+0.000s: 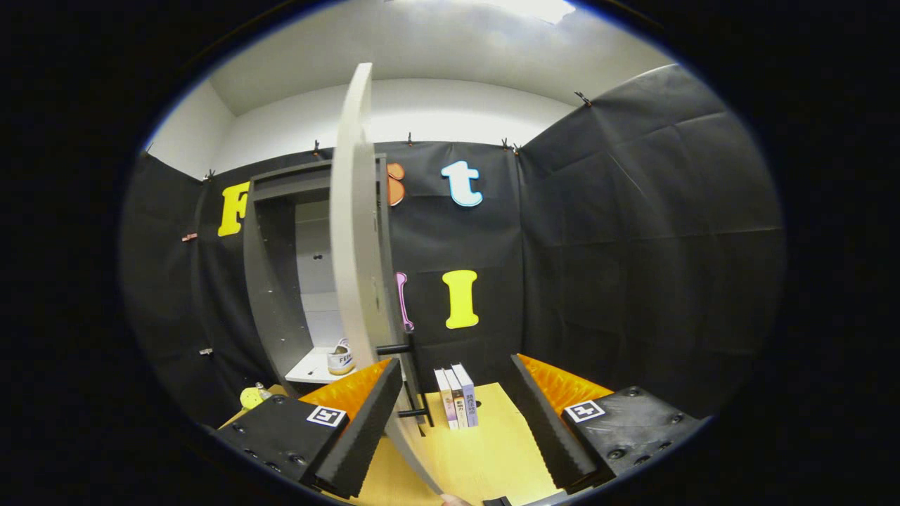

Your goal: Open the shoe cabinet door, grab the shoes and put them into the shoe cabinet, then close the shoe cabinet door.

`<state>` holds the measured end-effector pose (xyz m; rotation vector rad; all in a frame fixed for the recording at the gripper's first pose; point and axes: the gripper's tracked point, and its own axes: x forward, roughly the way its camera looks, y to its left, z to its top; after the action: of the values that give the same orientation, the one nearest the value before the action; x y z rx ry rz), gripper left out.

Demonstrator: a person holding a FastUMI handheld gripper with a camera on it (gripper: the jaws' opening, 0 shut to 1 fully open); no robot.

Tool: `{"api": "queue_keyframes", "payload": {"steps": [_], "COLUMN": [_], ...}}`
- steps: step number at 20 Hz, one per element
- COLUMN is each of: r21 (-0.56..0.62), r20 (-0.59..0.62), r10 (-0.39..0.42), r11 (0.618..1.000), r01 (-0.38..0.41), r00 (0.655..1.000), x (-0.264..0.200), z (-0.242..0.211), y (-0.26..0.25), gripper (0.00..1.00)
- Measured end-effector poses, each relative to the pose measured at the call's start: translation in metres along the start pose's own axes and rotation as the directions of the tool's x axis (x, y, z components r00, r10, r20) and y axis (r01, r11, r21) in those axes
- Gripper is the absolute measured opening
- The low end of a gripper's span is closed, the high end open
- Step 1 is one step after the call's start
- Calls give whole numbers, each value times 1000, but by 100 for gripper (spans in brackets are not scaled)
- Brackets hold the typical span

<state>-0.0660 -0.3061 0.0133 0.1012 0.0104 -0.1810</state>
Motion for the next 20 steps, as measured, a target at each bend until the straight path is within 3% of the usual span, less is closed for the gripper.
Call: {"api": "queue_keyframes", "payload": {"steps": [8, 20], "r21": [27, -1], "r20": [-28, -34], "r10": [34, 64], "r11": [999, 998], "r01": [-33, -64], "r00": [999, 997], "x": [34, 16], "z": [-15, -22], "y": [-10, 42], "gripper": [98, 98]}}
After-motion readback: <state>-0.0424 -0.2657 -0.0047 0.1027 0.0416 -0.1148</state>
